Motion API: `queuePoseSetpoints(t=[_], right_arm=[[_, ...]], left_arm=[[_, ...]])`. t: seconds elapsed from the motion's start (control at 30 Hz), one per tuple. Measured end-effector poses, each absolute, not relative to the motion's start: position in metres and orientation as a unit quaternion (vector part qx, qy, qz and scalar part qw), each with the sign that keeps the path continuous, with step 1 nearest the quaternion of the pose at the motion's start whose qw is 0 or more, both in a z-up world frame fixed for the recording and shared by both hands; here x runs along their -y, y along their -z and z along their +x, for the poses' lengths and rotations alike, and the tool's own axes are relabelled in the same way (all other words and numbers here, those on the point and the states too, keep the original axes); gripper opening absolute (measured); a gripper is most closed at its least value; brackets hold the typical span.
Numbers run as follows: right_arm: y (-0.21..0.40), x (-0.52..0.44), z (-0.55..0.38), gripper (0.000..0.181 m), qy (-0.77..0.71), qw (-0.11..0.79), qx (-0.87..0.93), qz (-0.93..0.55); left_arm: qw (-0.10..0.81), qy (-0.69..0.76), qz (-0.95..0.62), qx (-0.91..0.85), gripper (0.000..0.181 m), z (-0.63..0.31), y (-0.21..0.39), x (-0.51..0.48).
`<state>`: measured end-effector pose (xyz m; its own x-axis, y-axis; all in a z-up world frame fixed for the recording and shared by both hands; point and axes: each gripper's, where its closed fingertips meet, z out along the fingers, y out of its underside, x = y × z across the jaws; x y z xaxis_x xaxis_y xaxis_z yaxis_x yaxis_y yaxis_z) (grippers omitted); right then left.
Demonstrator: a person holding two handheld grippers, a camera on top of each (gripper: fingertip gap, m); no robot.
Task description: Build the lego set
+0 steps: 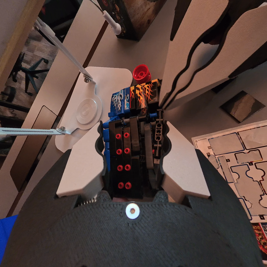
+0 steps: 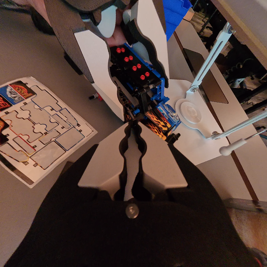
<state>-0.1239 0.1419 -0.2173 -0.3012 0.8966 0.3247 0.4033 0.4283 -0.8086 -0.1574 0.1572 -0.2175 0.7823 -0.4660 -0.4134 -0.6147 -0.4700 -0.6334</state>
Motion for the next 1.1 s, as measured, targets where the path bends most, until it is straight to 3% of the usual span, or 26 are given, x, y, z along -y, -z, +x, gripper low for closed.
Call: queuePoseSetpoints(t=[0.03, 0.07, 0.33, 0.93, 1.1], right_arm=[[0.215, -0.141, -0.125, 0.017, -0.319, 0.398, 0.739, -0.44], [0.214, -0.14, -0.126, 0.017, -0.328, 0.395, 0.735, -0.443], [0.219, -0.135, -0.132, 0.006, -0.353, 0.376, 0.731, -0.446], [0.215, -0.143, -0.124, 0.005, -0.344, 0.358, 0.736, -0.46], [0.216, -0.143, -0.124, 0.005, -0.344, 0.36, 0.737, -0.458]], left_arm=[[0.408, -0.088, -0.853, -0.315, 0.081, -0.158, 0.218, -0.158], [0.408, -0.087, -0.853, -0.314, 0.081, -0.157, 0.218, -0.158], [0.417, -0.083, -0.846, -0.322, 0.082, -0.158, 0.218, -0.159], [0.401, -0.093, -0.833, -0.37, 0.082, -0.154, 0.206, -0.163], [0.406, -0.101, -0.779, -0.466, 0.046, -0.133, 0.192, -0.157]])
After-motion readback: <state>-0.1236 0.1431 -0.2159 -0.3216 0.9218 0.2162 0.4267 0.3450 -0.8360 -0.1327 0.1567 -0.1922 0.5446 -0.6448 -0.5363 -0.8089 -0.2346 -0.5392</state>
